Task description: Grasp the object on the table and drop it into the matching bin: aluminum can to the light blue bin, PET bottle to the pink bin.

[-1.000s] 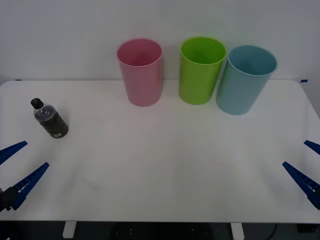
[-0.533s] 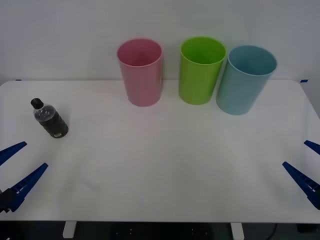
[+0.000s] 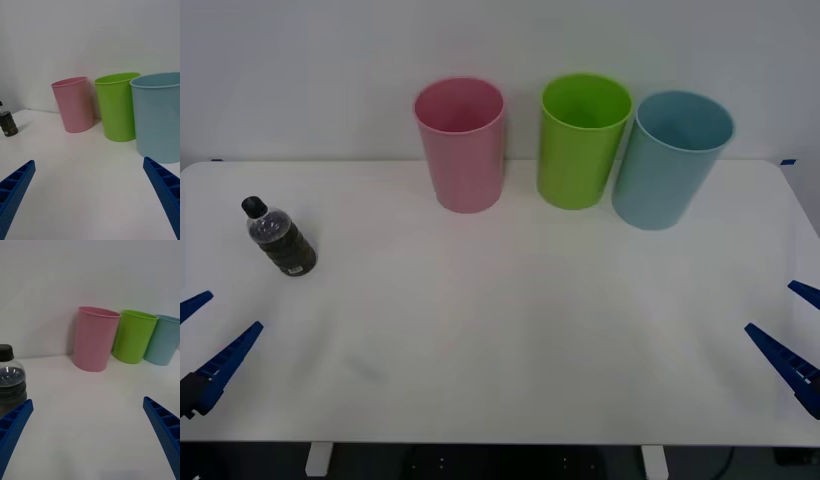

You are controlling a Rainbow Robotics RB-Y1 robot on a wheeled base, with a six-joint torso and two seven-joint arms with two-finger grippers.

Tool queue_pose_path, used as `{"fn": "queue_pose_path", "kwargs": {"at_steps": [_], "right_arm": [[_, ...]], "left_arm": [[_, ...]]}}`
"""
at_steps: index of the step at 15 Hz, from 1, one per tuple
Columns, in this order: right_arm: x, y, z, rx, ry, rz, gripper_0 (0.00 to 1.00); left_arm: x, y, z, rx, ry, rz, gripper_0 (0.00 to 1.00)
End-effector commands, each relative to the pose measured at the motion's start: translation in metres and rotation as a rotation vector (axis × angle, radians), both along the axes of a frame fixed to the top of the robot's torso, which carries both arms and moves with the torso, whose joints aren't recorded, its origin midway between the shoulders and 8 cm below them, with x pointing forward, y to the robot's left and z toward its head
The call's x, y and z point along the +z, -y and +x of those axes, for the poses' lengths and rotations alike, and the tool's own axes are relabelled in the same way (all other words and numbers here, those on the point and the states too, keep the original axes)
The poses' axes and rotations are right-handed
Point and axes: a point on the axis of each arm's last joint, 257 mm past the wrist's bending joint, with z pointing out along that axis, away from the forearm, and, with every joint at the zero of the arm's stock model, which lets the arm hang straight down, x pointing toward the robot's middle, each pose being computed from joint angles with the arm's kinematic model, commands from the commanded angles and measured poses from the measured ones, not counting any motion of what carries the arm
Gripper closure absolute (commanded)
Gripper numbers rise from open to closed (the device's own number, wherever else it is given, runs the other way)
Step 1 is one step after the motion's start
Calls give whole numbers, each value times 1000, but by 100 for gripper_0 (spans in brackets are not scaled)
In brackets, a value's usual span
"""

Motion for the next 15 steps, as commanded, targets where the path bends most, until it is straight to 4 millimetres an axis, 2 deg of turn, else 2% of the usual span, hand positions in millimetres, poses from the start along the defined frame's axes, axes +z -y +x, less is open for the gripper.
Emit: {"fn": "queue_pose_path", "kwargs": {"at_steps": [1, 6, 9, 15], "right_arm": [[0, 0, 0, 0, 0, 0, 0], [0, 0, 0, 0, 0, 0, 0], [0, 0, 0, 0, 0, 0, 0], [0, 0, 0, 0, 0, 0, 0]], "left_arm": [[-12, -12, 6, 57, -28, 39, 0], [-38, -33, 22, 174, -74, 104, 0], [-57, -52, 34, 253, -75, 148, 0], [-82, -72, 66, 320, -113, 85, 0]]}}
